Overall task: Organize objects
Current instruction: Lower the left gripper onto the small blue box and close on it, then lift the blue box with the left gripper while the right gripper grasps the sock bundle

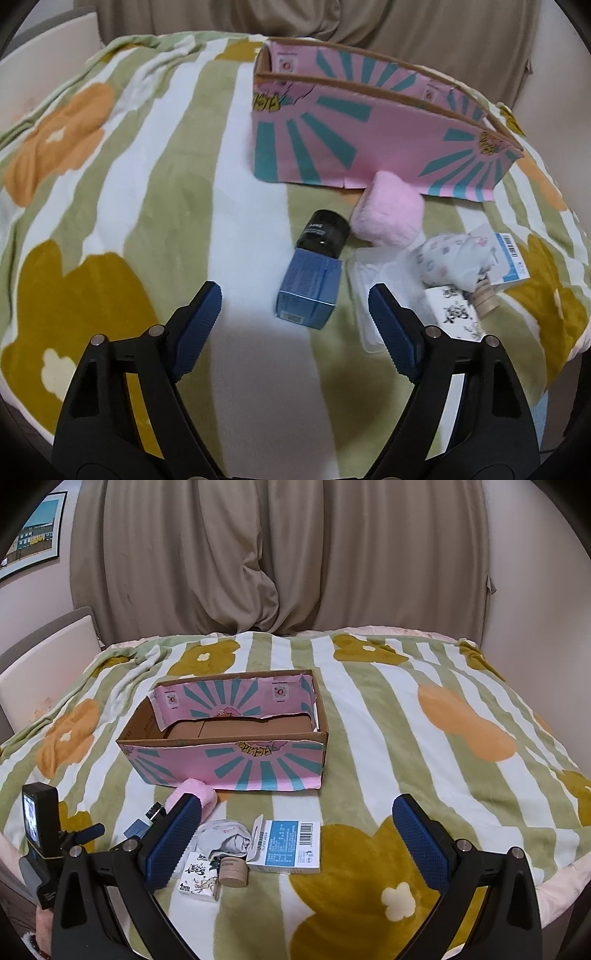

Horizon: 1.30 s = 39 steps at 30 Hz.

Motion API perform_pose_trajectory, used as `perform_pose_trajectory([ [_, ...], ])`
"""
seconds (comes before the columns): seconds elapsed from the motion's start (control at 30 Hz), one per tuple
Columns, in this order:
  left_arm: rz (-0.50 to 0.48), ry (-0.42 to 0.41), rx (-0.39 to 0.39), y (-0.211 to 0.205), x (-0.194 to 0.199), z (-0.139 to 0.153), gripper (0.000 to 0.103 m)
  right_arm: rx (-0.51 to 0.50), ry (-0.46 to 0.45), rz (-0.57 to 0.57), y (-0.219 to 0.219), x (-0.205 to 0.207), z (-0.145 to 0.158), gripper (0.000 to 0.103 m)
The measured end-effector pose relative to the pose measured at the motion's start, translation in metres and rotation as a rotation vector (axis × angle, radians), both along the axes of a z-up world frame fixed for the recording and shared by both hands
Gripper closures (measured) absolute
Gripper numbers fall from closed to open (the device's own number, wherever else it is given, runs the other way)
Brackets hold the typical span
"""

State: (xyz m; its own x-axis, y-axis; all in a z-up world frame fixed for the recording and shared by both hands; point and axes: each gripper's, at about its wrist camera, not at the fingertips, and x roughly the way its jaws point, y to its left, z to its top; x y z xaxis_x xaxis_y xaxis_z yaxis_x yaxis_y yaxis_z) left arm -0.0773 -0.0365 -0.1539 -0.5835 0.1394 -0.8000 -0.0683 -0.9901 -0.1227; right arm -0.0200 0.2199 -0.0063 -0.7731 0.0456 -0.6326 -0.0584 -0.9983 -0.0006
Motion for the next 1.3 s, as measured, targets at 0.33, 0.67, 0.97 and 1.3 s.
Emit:
perform_pose_trajectory([
  [0.33, -0.020, -0.053, 0.017, 0.000, -0.013, -0.019, 0.039, 0.011, -0.007, -0.032, 0.005, -0.001, 0.001, 0.000],
  [0.67, -0.054, -0.059, 0.066, 0.001, -0.019, -0.028, 0.067, 0.025, -0.007, -0.054, 0.009, -0.002, 0.003, 0.000],
  [0.97, -0.040, -0.001, 0.087, -0.002, -0.009, -0.009, 0.069, 0.018, -0.015, -0.054, 0.010, -0.002, 0.002, 0.000],
  [1.3, -0.057, 0.103, 0.096, -0.001, 0.006, 0.035, 0.069, 0.007, -0.015, -0.048, 0.008, -0.001, 0.002, 0.000],
])
